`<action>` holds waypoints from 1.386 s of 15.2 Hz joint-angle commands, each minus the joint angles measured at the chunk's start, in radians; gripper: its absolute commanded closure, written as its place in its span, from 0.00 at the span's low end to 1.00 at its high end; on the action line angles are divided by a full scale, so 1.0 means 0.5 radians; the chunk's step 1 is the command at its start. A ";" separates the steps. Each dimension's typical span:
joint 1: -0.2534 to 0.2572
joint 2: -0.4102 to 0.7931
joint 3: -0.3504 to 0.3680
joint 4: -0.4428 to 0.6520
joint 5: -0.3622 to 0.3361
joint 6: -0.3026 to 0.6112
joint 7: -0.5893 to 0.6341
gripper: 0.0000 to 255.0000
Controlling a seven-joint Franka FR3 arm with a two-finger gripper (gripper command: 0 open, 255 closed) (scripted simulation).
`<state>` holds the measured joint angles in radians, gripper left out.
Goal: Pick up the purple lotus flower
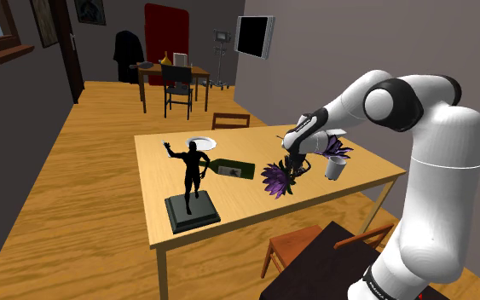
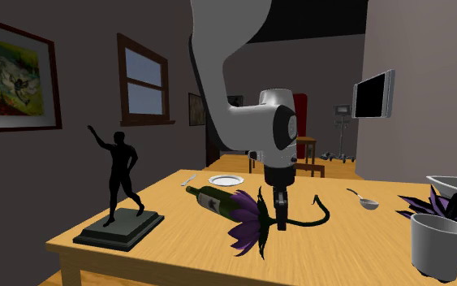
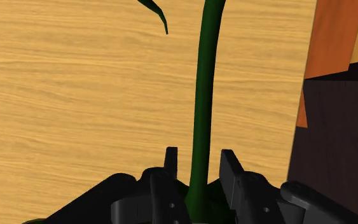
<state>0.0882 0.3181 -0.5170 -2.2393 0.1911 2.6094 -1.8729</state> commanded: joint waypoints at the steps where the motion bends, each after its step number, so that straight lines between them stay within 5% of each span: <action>1: -0.001 0.002 0.001 0.000 0.002 0.002 -0.001 1.00; 8: -0.002 0.003 0.002 0.002 0.003 0.001 -0.003 1.00; 21: 0.099 -0.287 -0.126 0.052 -0.256 -0.300 0.165 1.00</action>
<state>0.1339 0.1894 -0.5754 -2.2134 0.0752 2.4710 -1.7981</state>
